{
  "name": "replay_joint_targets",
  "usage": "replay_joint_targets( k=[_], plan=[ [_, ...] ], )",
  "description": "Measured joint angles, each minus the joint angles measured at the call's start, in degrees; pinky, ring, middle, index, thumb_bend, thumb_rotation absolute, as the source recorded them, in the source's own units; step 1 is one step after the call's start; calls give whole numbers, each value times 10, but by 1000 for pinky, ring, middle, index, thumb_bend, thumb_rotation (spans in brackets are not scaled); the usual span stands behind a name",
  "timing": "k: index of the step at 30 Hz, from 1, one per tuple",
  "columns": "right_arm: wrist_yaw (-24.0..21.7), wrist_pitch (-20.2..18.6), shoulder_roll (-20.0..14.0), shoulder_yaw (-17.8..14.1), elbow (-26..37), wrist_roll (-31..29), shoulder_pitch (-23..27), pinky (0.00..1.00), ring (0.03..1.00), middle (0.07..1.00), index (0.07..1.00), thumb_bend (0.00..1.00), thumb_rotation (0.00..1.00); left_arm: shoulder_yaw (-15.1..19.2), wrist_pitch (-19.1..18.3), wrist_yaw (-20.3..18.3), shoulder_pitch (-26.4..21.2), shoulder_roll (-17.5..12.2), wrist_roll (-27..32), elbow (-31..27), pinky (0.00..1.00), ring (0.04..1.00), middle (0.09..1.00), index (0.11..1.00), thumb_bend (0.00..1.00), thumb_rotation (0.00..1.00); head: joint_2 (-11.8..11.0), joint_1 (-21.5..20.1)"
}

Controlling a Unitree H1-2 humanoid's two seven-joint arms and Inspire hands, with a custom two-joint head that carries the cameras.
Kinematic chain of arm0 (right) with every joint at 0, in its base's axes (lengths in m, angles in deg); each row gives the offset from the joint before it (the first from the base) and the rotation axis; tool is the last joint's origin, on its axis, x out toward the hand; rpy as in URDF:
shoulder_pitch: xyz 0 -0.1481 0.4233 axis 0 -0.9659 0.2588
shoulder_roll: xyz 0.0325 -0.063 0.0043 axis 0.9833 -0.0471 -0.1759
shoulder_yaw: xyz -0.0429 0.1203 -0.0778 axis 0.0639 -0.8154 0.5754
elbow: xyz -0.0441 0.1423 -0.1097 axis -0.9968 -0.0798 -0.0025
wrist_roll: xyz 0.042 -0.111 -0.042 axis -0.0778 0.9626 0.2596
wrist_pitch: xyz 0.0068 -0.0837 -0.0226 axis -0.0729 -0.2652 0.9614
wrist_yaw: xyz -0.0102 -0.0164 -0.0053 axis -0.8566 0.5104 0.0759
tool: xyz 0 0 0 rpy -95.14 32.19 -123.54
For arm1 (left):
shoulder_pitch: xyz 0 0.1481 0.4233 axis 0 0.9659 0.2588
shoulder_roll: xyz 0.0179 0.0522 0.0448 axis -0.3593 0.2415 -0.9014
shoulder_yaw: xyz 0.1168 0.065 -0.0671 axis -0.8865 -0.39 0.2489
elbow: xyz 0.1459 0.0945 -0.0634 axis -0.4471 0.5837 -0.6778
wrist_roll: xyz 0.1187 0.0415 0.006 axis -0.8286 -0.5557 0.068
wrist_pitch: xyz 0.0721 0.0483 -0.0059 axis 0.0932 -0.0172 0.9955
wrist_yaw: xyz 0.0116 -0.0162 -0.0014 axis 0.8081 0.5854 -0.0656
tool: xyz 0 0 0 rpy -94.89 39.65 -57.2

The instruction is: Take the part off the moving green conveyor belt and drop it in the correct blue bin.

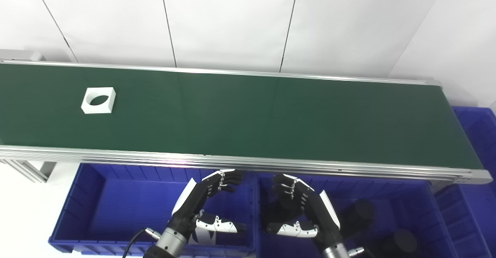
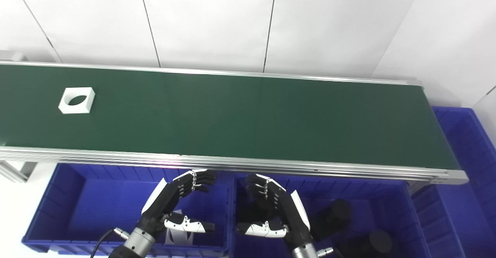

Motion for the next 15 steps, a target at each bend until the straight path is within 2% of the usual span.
replay_joint_targets(
  k=[15],
  plan=[
    [0,0,0,0,-3,0,0,692,754,791,756,914,252,-7,0,5,-2,0,-2,9,674,734,765,749,898,136,-12,13]
  ],
)
